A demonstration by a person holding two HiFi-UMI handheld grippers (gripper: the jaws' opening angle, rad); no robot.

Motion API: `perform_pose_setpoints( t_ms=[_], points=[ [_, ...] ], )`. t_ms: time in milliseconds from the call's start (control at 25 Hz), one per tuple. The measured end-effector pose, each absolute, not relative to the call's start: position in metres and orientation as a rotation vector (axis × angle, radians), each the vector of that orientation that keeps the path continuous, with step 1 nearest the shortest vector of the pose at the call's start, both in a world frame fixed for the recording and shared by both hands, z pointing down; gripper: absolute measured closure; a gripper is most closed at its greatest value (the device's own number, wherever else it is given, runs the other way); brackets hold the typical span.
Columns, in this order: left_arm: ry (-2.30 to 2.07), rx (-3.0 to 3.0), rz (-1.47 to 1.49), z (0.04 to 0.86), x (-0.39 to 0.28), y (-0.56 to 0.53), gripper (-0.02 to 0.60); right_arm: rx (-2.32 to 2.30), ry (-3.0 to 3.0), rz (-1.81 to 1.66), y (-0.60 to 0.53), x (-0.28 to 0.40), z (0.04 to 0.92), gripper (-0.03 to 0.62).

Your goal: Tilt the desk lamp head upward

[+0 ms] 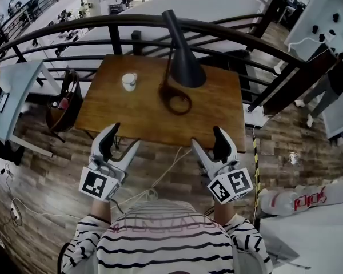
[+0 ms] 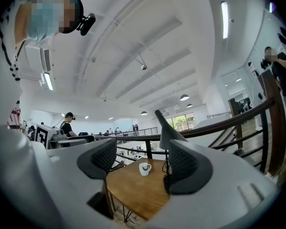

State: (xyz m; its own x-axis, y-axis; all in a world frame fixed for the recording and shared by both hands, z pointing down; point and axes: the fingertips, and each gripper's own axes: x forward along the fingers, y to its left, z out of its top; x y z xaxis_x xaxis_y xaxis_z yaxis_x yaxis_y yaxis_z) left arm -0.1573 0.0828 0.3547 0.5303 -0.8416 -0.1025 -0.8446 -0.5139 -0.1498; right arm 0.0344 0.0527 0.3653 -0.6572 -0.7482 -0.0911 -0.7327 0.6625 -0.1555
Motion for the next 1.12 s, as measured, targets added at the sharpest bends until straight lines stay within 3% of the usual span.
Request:
perform_pose_setpoints(
  t_ms=[280, 1120],
  points=[
    [1.378, -2.648, 0.048, 0.364, -0.17, 0.038, 0.307, -1.323, 2.712, -0.173, 0.028, 0.028, 0.372, 0.258],
    [1.47, -2.597, 0.021, 0.374, -0.094, -0.124, 0.304, -1.179, 2.796, -0.271, -0.129, 0.093, 0.395, 0.252]
  ],
)
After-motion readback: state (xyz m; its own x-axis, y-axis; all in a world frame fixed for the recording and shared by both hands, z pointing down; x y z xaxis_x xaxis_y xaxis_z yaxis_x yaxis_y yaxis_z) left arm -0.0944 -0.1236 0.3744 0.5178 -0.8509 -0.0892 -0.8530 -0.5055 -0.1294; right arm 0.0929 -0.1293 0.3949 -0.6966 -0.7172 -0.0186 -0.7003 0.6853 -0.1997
